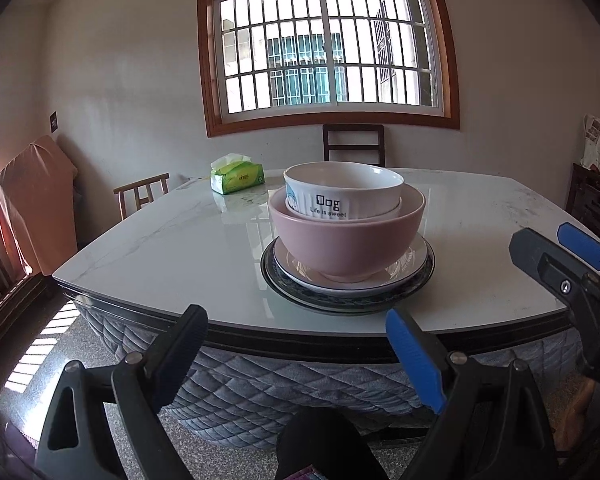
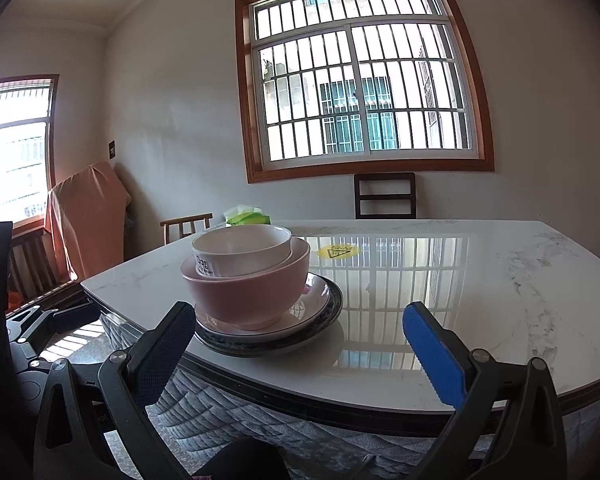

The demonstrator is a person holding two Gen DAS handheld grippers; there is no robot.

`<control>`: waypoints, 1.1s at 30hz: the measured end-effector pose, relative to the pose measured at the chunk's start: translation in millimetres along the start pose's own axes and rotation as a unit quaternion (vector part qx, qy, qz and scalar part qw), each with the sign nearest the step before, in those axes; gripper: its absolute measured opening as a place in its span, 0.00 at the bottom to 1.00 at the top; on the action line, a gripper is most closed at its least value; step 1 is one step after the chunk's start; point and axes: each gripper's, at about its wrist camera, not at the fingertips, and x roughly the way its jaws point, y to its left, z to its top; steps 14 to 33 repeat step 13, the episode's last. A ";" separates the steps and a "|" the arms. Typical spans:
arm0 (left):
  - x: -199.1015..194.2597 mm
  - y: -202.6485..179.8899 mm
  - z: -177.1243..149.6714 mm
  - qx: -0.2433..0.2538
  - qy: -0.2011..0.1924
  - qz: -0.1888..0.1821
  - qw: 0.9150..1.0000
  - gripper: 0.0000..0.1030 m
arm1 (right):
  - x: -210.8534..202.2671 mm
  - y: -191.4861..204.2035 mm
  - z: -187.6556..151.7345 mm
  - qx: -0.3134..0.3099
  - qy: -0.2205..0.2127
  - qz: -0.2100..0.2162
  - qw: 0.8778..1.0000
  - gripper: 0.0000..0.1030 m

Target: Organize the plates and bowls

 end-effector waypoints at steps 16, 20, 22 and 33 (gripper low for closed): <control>19.6 6.2 4.9 -0.020 0.035 0.005 0.999 0.90 | 116.5 -179.3 31.7 0.067 0.247 -0.100 0.961 1.00; 19.6 6.2 4.9 -0.020 0.035 0.005 0.999 0.90 | 116.5 -179.3 31.7 0.067 0.247 -0.100 0.961 1.00; 19.6 6.2 4.9 -0.020 0.035 0.005 0.999 0.90 | 116.5 -179.3 31.7 0.067 0.247 -0.100 0.961 1.00; 19.6 6.2 4.9 -0.020 0.035 0.005 0.999 0.90 | 116.5 -179.3 31.7 0.067 0.247 -0.100 0.961 1.00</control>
